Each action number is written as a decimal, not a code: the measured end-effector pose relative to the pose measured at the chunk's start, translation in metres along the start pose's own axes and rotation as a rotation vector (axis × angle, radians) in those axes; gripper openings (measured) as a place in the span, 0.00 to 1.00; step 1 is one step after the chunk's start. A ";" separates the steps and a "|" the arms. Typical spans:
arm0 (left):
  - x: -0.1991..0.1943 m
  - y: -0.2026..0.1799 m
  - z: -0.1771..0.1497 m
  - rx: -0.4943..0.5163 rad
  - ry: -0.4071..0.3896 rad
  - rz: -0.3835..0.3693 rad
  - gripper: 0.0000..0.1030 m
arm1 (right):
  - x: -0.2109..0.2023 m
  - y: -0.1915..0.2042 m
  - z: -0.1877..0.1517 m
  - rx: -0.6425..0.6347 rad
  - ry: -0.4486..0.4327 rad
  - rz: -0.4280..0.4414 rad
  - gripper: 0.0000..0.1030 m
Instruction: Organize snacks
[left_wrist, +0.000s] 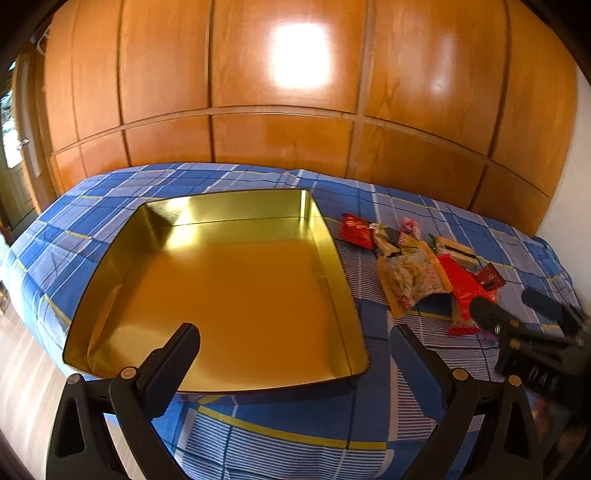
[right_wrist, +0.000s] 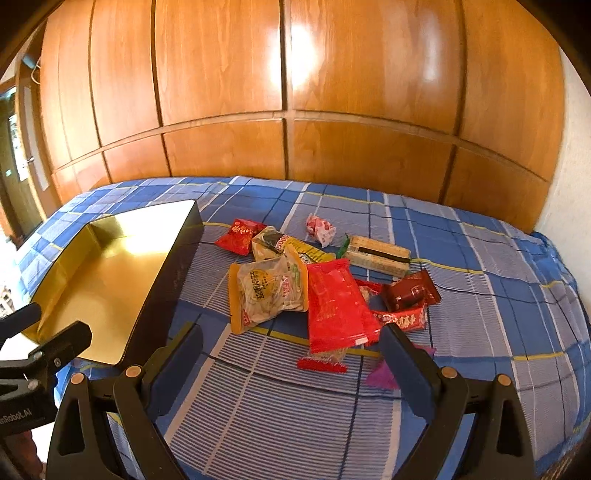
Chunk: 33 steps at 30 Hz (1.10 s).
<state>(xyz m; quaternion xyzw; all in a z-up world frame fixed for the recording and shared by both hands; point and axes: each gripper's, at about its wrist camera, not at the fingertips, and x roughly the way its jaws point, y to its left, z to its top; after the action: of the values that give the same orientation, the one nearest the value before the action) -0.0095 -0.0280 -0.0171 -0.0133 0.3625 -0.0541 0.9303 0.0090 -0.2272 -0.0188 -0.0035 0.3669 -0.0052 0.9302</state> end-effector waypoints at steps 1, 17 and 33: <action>0.000 -0.001 0.001 0.009 0.001 -0.021 1.00 | 0.001 -0.007 0.005 0.004 0.007 0.013 0.95; 0.024 -0.062 0.042 0.302 0.062 -0.218 1.00 | 0.047 -0.158 0.053 -0.003 0.195 0.006 0.95; 0.129 -0.154 0.054 0.767 0.259 -0.219 0.87 | 0.062 -0.171 0.047 0.095 0.195 0.147 0.95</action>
<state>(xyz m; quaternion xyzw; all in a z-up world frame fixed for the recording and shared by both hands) 0.1073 -0.1958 -0.0540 0.3028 0.4263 -0.2849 0.8034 0.0853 -0.3992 -0.0246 0.0681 0.4543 0.0451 0.8871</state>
